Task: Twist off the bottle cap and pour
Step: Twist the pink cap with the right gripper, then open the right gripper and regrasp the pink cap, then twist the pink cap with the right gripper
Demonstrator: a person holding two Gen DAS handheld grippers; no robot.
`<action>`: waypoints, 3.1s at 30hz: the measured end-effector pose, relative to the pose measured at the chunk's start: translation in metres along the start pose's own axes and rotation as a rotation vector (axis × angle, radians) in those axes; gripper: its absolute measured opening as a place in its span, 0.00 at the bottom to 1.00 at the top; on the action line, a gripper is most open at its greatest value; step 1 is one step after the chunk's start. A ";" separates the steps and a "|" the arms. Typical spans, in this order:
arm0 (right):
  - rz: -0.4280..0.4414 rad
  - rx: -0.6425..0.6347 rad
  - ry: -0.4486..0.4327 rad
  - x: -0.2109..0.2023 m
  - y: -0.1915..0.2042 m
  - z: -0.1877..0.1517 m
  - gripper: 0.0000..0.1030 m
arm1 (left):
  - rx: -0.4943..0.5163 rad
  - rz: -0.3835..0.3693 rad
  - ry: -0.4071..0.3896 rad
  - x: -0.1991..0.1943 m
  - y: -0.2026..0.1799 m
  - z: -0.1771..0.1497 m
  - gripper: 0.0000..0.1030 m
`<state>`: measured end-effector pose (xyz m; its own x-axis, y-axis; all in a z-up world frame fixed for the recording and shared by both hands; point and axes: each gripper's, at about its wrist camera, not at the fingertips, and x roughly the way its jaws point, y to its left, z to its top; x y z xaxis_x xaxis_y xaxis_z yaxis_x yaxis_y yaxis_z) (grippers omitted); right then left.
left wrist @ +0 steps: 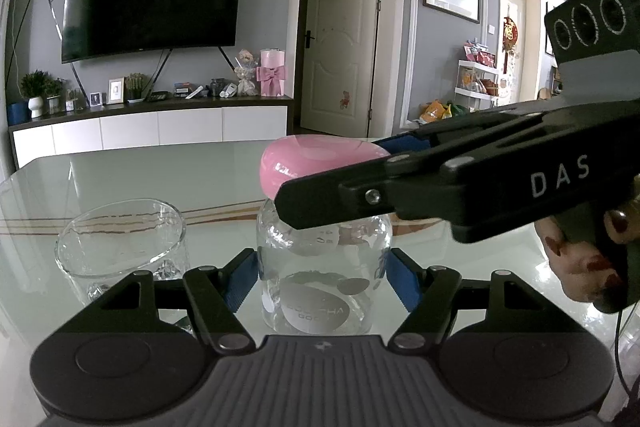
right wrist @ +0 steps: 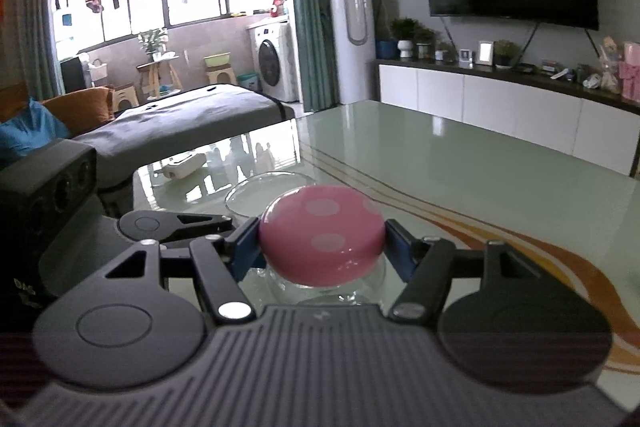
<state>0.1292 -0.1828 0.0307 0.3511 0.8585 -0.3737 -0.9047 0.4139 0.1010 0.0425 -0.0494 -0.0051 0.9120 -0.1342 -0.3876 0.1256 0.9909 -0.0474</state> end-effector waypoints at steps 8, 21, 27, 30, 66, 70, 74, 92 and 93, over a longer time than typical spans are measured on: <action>-0.006 -0.046 0.018 0.001 0.006 0.002 0.66 | -0.001 -0.001 0.000 -0.001 -0.002 -0.002 0.71; -0.273 -0.025 0.006 0.002 0.052 0.004 0.92 | -0.002 -0.009 0.004 -0.001 -0.001 -0.003 0.77; -0.407 0.018 -0.020 0.012 0.070 0.008 0.90 | 0.010 -0.002 -0.006 -0.002 -0.002 -0.004 0.78; -0.451 0.011 0.000 0.021 0.071 0.007 0.86 | 0.017 0.008 -0.009 -0.002 -0.002 -0.004 0.73; -0.370 0.082 0.003 0.018 0.058 0.008 0.64 | 0.015 0.012 -0.008 -0.002 -0.002 -0.005 0.71; -0.355 0.081 0.001 0.016 0.058 0.009 0.64 | 0.015 0.011 -0.007 -0.002 -0.001 -0.004 0.71; -0.340 0.077 0.001 0.016 0.054 0.009 0.64 | 0.014 0.011 -0.007 -0.002 0.000 -0.004 0.71; -0.144 0.006 -0.013 0.006 0.028 0.008 0.64 | 0.006 0.006 -0.007 -0.002 0.003 -0.004 0.71; -0.134 -0.003 -0.016 0.005 0.027 0.008 0.64 | 0.006 0.005 -0.007 -0.003 0.003 -0.004 0.71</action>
<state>0.1085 -0.1651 0.0385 0.4725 0.8004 -0.3688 -0.8503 0.5241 0.0482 0.0388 -0.0460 -0.0082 0.9154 -0.1289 -0.3812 0.1230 0.9916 -0.0399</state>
